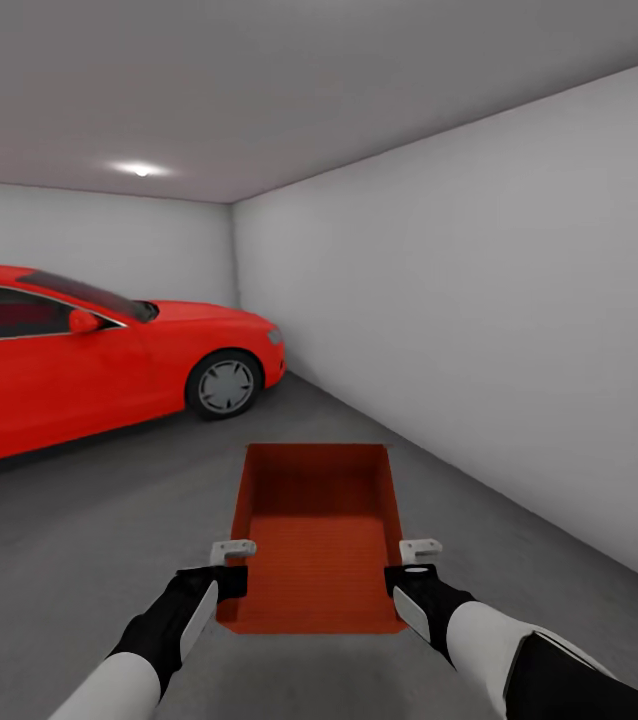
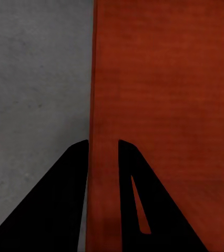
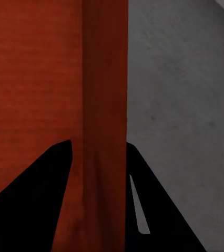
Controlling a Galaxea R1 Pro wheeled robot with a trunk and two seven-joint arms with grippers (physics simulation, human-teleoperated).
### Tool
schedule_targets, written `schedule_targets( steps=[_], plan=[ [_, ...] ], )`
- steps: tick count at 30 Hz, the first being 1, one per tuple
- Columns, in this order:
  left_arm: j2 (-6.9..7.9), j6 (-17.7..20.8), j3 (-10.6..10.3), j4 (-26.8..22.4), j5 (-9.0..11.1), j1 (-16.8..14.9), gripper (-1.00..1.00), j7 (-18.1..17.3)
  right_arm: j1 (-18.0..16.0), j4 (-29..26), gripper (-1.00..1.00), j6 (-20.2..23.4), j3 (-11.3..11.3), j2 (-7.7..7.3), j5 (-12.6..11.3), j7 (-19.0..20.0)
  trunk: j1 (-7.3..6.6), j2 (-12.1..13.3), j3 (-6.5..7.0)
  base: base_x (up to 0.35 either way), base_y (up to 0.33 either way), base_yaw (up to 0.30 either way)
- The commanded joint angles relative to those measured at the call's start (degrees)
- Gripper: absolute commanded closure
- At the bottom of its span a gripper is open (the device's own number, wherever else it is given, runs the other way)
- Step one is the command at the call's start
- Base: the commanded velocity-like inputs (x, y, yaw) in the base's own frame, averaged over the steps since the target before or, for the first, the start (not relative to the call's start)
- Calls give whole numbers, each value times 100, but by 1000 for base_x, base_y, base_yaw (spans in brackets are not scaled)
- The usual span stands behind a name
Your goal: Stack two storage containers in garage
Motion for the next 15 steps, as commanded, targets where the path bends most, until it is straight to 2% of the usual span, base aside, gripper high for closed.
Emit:
schedule_targets(
  steps=[1, 15],
  plan=[
    [5, 23, -300, 1, -220, 7, 100, 59, -47, -1, 100, 36, -13, -2, 48, -159, 5, -4, -3, 322, 0, -289],
    [5, 23, -300, 1, -219, 7, 100, 59, -47, -1, 100, 36, -13, -2, 48, -159, 5, -4, -3, 322, 0, -289]
  ],
)
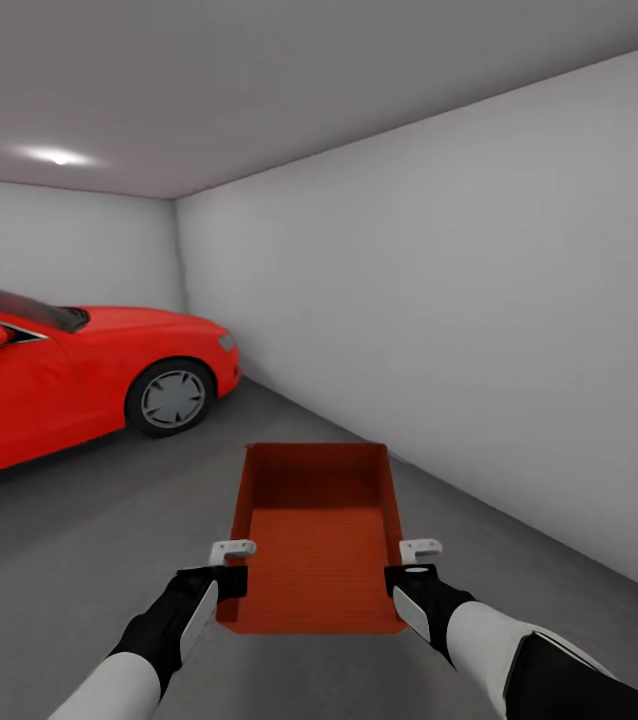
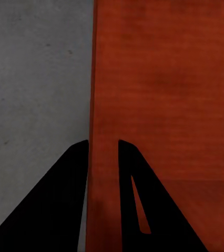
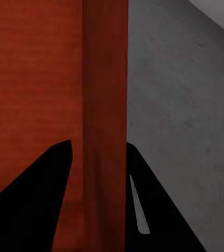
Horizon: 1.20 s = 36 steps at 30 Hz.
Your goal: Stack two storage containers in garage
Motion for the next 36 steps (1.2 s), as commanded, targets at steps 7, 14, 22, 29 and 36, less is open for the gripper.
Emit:
schedule_targets(
  steps=[7, 14, 22, 29, 36],
  plan=[
    [5, 23, -300, 0, -222, 7, 100, 59, -45, -2, 100, 36, -16, -2, 50, -160, 5, -4, -3, 322, 0, -288],
    [5, 23, -300, -3, -222, 7, 100, 59, -45, -2, 100, 36, -16, -2, 50, -160, 5, -4, -3, 322, 0, -288],
    [5, 23, -300, -3, -222, 7, 100, 59, -45, -2, 100, 36, -16, -2, 50, -160, 5, -4, -3, 322, 0, -288],
    [5, 23, -300, -3, -214, 7, 100, 59, -45, -2, 100, 36, -16, -2, 50, -160, 5, -4, -3, 322, 0, -288],
    [5, 23, -308, -6, -206, 7, 100, 59, -45, -2, 100, 36, -16, -2, 50, -160, 5, -4, -3, 322, 0, -288]
  ],
)
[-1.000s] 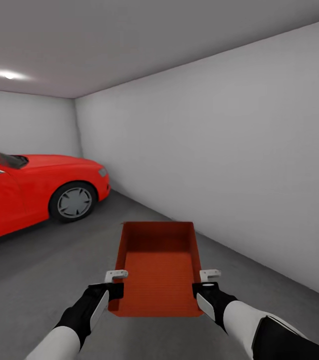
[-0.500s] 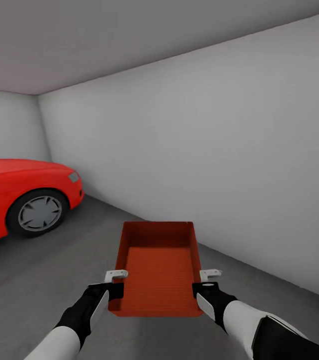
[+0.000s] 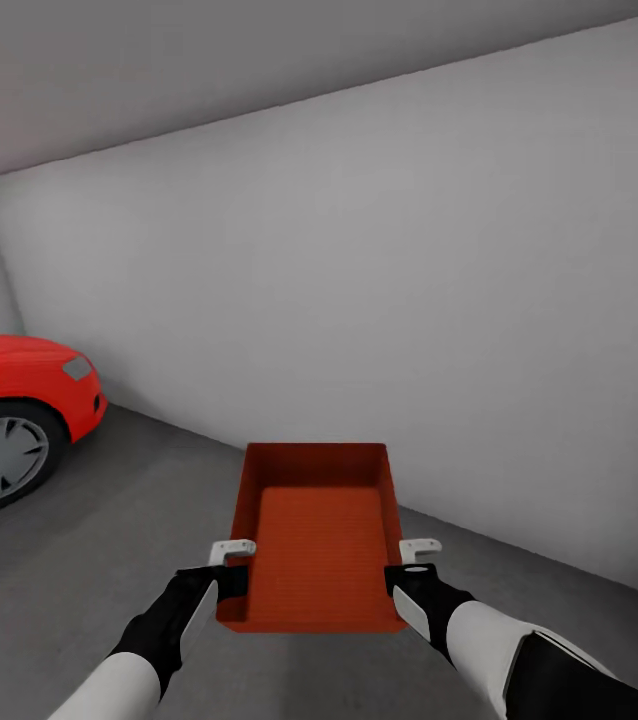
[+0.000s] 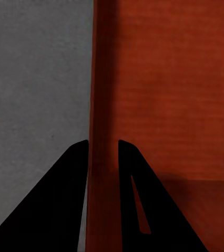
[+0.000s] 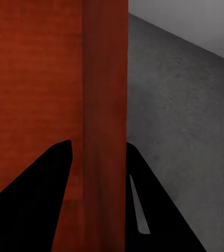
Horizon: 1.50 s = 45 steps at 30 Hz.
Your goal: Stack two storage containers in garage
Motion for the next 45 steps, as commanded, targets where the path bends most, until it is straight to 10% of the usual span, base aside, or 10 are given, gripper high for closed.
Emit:
schedule_targets(
  steps=[1, 45],
  plan=[
    [5, 23, -311, 1, -206, 7, 100, 59, -37, -2, 100, 36, -20, -3, 49, -161, 5, -4, -3, 322, 0, -289],
    [1, 23, -319, -57, -205, 7, 100, 59, -37, -2, 100, 36, -20, -3, 49, -161, 5, -4, -3, 298, 0, -288]
  ],
)
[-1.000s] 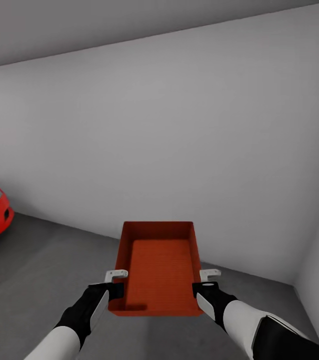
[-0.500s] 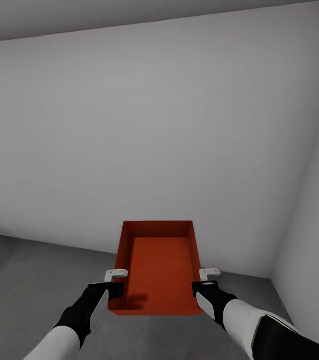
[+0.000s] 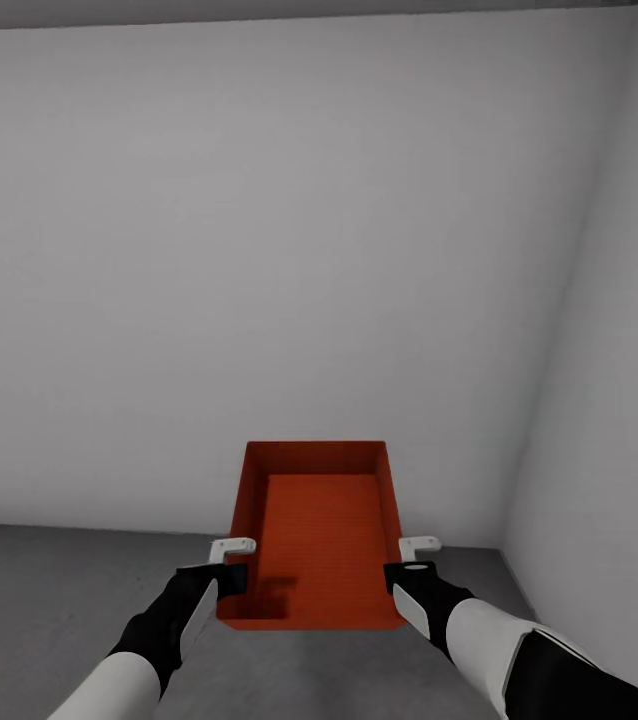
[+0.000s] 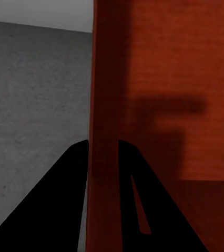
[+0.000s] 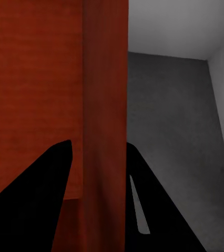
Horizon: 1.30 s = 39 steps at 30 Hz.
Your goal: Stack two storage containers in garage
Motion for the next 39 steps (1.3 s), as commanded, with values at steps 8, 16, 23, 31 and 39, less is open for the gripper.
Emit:
schedule_targets(
  steps=[8, 16, 23, 31, 39],
  plan=[
    [0, 21, -327, -54, -192, 5, 100, 59, -5, 4, 100, 36, 15, -9, -3, -169, 3, -5, -3, 15, 0, -33],
    [-8, 30, -322, -57, -193, 5, 100, 74, -5, 4, 100, 36, 15, -10, -3, -169, 3, -5, -3, 0, 0, -1],
    [-9, 33, -312, -57, -192, 5, 100, 78, -5, 4, 100, 36, 15, -12, -3, -169, 3, -5, -3, 0, 0, 0],
    [-14, 38, -303, -49, -192, 5, 100, 75, -5, 4, 100, 36, 14, -12, -3, -169, 113, -206, -92, 0, 0, 0],
    [-16, 39, -307, -41, -193, 5, 100, 75, -5, 4, 100, 41, 15, -10, -3, -169, 289, -526, -236, 0, 0, 0]
  ],
)
